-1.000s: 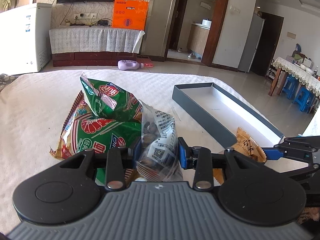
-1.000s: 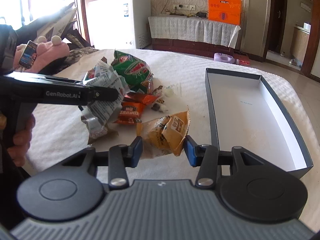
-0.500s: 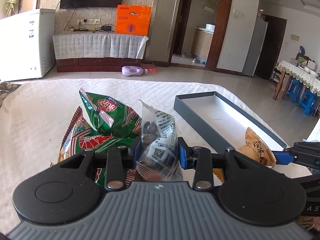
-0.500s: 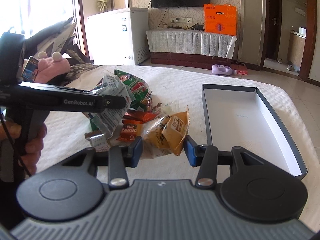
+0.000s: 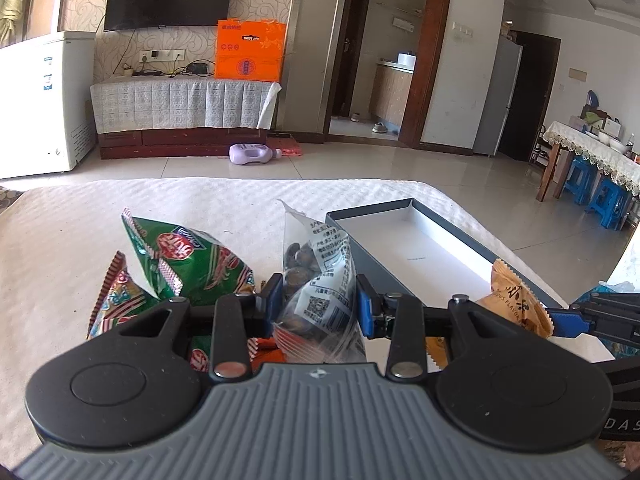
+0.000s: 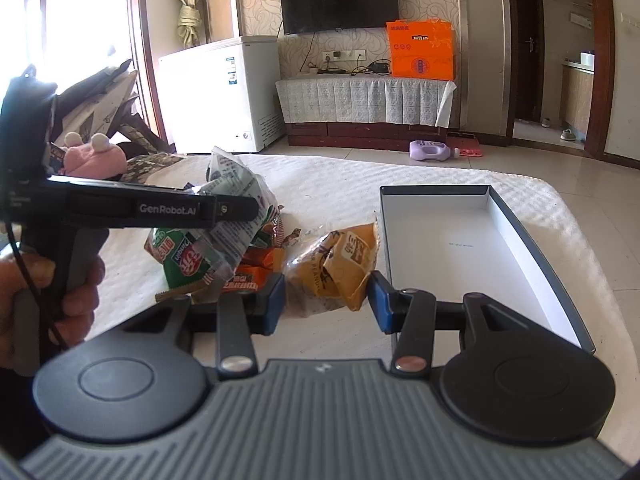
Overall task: Organize snacks
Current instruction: 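Carry clear nut bag with left tool while right tool carries yellow bag to grey box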
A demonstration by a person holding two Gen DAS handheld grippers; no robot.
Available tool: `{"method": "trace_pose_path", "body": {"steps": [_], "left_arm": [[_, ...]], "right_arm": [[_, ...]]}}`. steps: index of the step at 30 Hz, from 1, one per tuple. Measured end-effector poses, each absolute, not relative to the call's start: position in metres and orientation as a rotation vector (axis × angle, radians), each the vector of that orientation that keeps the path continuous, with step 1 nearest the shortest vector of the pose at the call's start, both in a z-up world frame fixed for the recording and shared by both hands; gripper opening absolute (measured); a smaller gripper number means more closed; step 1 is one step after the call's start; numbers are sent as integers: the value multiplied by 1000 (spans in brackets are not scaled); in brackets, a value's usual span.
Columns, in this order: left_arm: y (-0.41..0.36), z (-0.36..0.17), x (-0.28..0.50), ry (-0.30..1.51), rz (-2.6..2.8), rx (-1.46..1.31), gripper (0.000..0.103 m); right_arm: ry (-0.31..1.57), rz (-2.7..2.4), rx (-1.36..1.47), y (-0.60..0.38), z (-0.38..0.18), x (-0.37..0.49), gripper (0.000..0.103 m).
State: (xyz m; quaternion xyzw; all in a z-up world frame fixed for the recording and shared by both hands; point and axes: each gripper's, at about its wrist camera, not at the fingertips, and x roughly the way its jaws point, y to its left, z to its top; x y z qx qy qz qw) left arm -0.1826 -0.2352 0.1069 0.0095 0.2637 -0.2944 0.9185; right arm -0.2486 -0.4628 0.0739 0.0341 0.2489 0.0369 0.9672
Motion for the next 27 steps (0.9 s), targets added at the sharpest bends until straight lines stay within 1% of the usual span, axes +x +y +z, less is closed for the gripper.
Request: {"method": "trace_pose_path", "body": {"steps": [14,27], "left_arm": [[-275,115,-168,520,-660,27,42],[-338,113,-147,512,-725,49,43]], "right_arm": [[470,-1,129,-491,78,-249,48],[468,-77,171,-528,75,-247,48]]}}
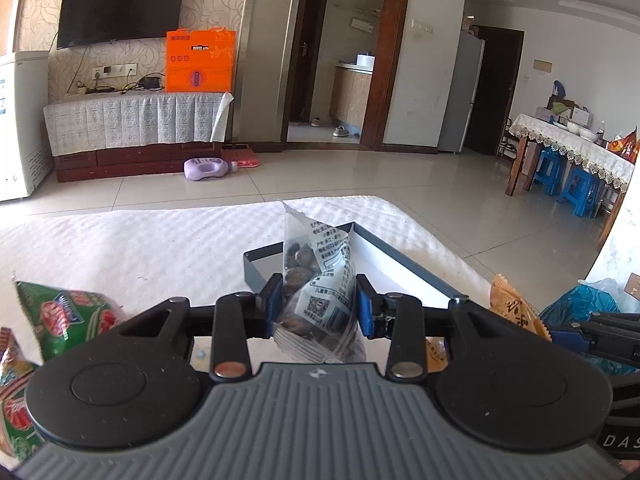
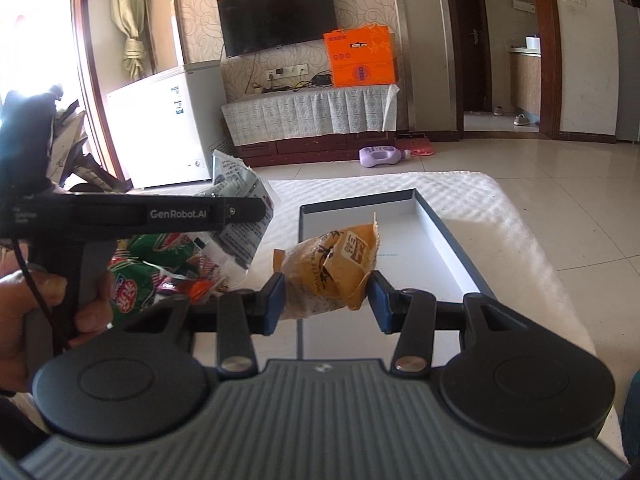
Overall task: Organize snacks
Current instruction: 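Carry clear nut bag with left tool while right tool carries yellow bag to grey box, then open left tool over grey box while right tool releases yellow bag inside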
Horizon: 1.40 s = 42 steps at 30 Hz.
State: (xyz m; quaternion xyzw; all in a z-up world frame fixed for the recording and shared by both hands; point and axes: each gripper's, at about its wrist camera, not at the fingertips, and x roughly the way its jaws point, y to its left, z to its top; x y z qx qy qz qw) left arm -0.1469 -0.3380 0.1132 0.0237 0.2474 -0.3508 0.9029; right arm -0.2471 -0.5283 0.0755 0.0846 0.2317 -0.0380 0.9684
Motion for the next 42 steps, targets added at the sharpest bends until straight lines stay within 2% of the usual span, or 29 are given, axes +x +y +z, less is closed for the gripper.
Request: {"method": "trace_pose_path", "body": {"steps": [17,33,34,37,38,42], "left_arm": [[-427,83,-95,544,-743,101,43],[-467,41,-47,628,-671,193,44],[-468,39,-46,633,-664,199,48],[-469,36,-49,620,-636,230,70],[-469,36,-50,611,-629,244,74],[-466,32,-51,607,-629,264,77]], "right_arm": [[564,-134,148,-563,59,-221,48],[674,-143,167,-582,27,-188,48],[682,-146,163,-581,25,-186,48],[700,-148,138,-578,20,-184,48],[704,-149,133,-577,20,-184,48],[755,-154,71,-565,17,-191,55]]}}
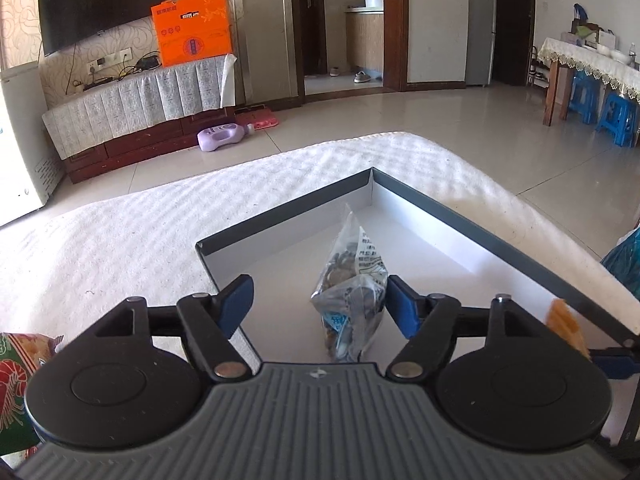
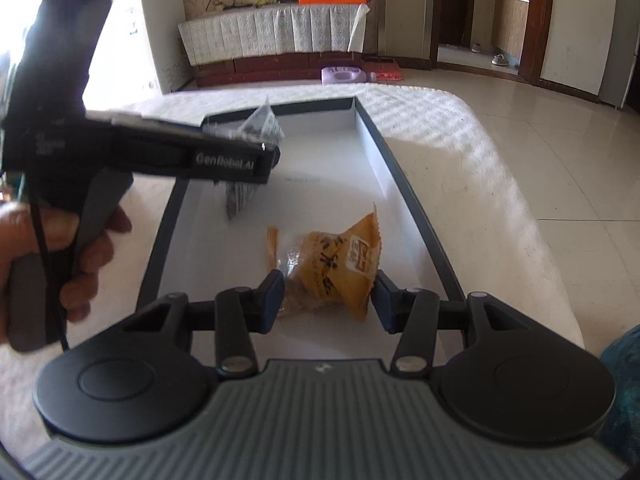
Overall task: Organize snacks
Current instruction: 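Open left tool over grey box while right tool releases yellow bag inside, then withdraw both tools from the box back toward the snack pile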
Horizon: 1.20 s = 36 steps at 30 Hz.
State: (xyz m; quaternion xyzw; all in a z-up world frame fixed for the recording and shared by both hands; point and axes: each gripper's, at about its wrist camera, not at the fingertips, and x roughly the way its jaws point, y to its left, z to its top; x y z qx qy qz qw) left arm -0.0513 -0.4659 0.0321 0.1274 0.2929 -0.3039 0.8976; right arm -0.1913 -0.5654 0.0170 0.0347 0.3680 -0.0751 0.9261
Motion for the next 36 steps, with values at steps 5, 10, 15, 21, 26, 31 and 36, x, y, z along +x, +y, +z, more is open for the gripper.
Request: {"method": "trace_pose_path", "body": {"steps": [5,10,15,21,26,31,36], "left_arm": [[-467,25,-56,609,-644,285,77],[-470,17,-63,627,-677,322,77],[-466,13,-73,628,-696,359,77],[-445,17,-90,594,-730,367,77],[-410,35,-126,517,-722,360,80],[-363,53,-157,476,-661,328,85],[-333,57,-189,507,-653,311,85]], "right_arm": [[867,-148,26,-550,16,-207,54],[919,-116,68,-531,21,-218,57],[943,-116,65,-511,26,-234,57],[917,-125,78,-496,32,-248,53],[754,-180,61,-480,55,-262,55],[710,-191,44,-464,60,-273,55],[687,-201,76,-470,69,-284,55]]}}
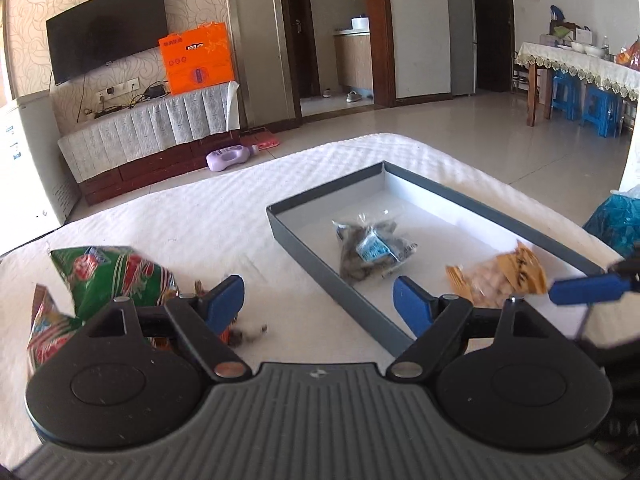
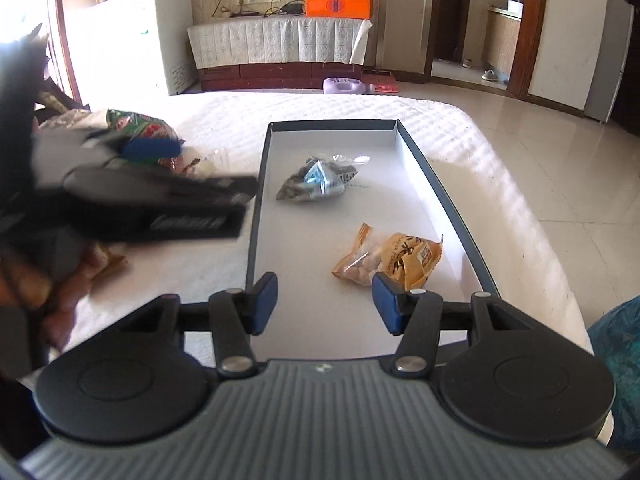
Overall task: Organize snacks
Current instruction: 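Withdraw both tools from the box back toward the snack pile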
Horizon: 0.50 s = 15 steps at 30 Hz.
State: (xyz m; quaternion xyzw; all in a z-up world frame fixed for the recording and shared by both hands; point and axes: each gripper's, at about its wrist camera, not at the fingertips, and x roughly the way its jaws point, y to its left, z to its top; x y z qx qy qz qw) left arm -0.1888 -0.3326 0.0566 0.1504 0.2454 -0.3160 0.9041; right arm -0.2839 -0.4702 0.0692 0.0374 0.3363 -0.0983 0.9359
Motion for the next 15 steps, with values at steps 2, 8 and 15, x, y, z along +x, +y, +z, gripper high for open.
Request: {"method": "trace_pose_path", "body": {"steps": [2,8,15], "left_arm": [[-330,56,-204,512,-654,331,85],[-324,52,-239,532,-624,382,85],[-305,36,-255,563,-583,438,85]], "right_arm": [[680,-211,82,-472,68,-287,55],[668,-252,105,-490,69,-296,55],[617,-149,113,-483,68,-296,55]]}}
